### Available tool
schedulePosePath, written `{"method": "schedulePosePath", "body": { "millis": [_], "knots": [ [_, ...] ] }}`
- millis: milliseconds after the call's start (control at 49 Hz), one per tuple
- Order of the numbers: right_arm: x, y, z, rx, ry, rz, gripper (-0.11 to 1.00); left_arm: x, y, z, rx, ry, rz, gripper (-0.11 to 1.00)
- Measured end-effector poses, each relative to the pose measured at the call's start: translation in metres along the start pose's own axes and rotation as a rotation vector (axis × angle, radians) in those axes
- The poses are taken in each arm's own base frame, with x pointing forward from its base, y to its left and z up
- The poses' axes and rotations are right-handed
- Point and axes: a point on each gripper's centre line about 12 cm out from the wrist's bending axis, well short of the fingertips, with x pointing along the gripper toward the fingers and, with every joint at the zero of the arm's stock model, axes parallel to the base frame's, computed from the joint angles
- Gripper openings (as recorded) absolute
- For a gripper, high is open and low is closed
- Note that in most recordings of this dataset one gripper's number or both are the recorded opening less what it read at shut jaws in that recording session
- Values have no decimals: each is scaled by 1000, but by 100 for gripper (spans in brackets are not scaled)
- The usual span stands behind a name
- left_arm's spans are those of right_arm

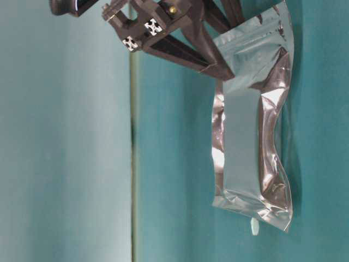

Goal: Hand over the silver zip bag and make it stand upright.
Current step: 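Lift the bag with the right gripper and swing it toward the center, then raise the bag with the right gripper so it hangs vertically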

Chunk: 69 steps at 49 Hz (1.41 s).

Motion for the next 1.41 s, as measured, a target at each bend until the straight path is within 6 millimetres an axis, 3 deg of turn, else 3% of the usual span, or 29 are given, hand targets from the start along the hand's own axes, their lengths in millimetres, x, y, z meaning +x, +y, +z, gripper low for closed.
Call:
{"method": "schedulePosePath", "body": {
  "millis": [245, 408, 878, 1409],
  "knots": [
    [1, -3, 1, 3, 1, -13, 20, 0, 0, 0, -2, 0, 2, -7],
    [0, 1, 3, 6, -4, 0, 1, 0, 0, 0, 0, 2, 1, -7],
    [-22, 28, 22, -51, 39, 26, -1, 0, 5, -1, -1, 3, 16, -7],
    [-47, 99, 56, -422, 278, -10, -1, 0, 4, -2, -1, 5, 16, -7]
  ]
}}
